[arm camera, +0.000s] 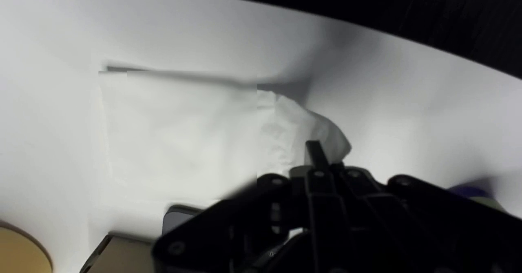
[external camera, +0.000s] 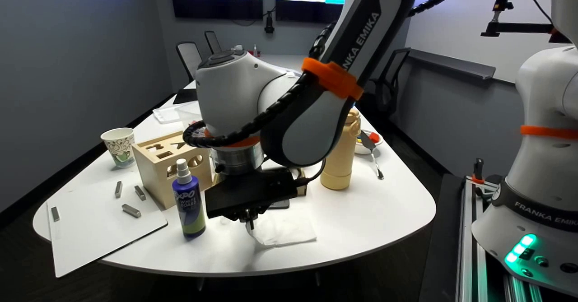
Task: Fold the paper towel in half
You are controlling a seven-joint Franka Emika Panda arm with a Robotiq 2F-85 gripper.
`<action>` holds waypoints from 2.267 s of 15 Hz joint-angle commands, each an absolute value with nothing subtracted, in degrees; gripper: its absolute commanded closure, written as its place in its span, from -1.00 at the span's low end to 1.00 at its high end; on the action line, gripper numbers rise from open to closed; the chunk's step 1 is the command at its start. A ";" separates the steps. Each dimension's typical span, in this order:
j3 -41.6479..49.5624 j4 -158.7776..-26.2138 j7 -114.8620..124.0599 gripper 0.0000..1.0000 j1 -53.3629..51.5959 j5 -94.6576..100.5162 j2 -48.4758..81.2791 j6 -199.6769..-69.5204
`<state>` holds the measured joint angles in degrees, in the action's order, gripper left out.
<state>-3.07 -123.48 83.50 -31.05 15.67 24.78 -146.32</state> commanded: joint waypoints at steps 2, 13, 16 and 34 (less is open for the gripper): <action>-0.60 -129.29 91.92 1.00 -32.88 21.63 20.30 -151.81; 0.92 -135.45 111.97 1.00 -34.32 36.42 14.50 -152.20; -0.31 -137.41 117.13 1.00 -33.49 39.25 13.38 -151.26; -6.91 -148.14 134.69 1.00 -25.87 47.97 8.85 -151.01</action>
